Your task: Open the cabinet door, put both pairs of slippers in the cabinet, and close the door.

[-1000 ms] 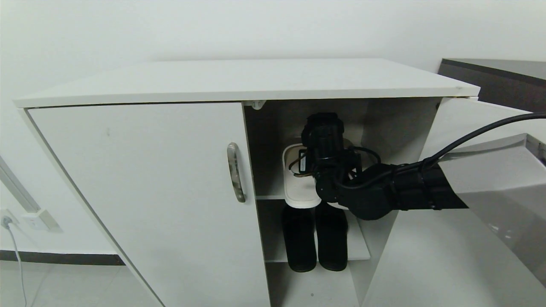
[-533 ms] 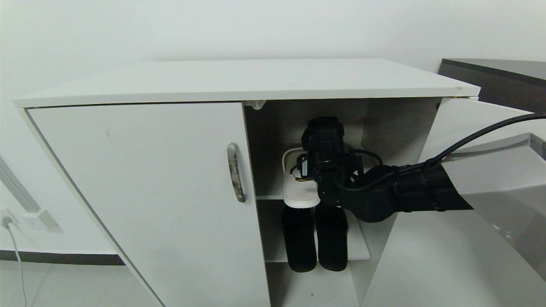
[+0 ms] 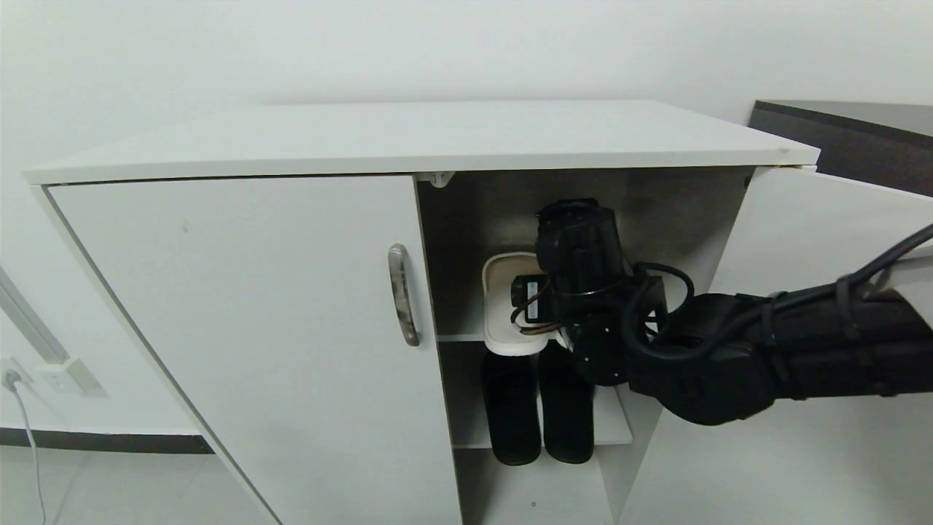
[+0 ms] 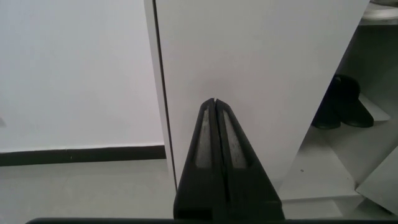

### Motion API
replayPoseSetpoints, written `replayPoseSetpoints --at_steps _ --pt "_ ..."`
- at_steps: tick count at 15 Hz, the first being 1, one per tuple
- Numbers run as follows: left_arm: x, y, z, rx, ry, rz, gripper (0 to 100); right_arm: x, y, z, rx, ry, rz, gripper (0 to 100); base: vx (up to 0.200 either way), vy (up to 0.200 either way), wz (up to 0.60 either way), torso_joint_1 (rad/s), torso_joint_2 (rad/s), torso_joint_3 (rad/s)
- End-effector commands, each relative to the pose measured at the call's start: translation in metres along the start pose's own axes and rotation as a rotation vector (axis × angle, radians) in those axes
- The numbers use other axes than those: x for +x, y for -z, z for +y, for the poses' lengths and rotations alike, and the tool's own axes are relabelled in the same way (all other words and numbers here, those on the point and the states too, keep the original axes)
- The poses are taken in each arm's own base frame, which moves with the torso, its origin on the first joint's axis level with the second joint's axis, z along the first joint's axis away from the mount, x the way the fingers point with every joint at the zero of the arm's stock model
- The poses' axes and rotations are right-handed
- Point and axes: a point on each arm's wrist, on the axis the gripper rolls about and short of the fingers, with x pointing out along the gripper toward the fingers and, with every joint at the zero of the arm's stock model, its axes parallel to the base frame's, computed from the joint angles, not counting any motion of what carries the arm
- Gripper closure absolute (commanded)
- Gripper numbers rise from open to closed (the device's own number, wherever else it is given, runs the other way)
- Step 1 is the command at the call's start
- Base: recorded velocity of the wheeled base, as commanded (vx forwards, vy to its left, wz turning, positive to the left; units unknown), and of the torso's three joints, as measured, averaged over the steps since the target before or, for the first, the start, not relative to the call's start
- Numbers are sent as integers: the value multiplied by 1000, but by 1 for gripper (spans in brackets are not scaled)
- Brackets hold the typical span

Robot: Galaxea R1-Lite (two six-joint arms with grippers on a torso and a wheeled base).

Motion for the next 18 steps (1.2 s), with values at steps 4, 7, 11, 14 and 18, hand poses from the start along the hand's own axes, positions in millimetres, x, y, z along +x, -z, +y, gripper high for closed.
replayPoseSetpoints --at_steps 4,7,11,14,18 --pt "0 0 0 0 0 1 100 -62 -6 -30 61 -201 -31 0 0 0 0 0 0 0" --pt "0 0 0 2 3 1 100 -75 9 -39 67 -269 -77 0 0 0 0 0 0 0" --pt "0 0 0 2 3 1 100 -76 12 -39 52 -289 -102 100 0 0 0 0 0 0" --pt "0 0 0 2 2 1 100 -73 18 -36 40 -292 -88 100 0 0 0 0 0 0" --pt "0 0 0 2 3 1 100 -75 20 -35 34 -296 -83 100 0 0 0 0 0 0"
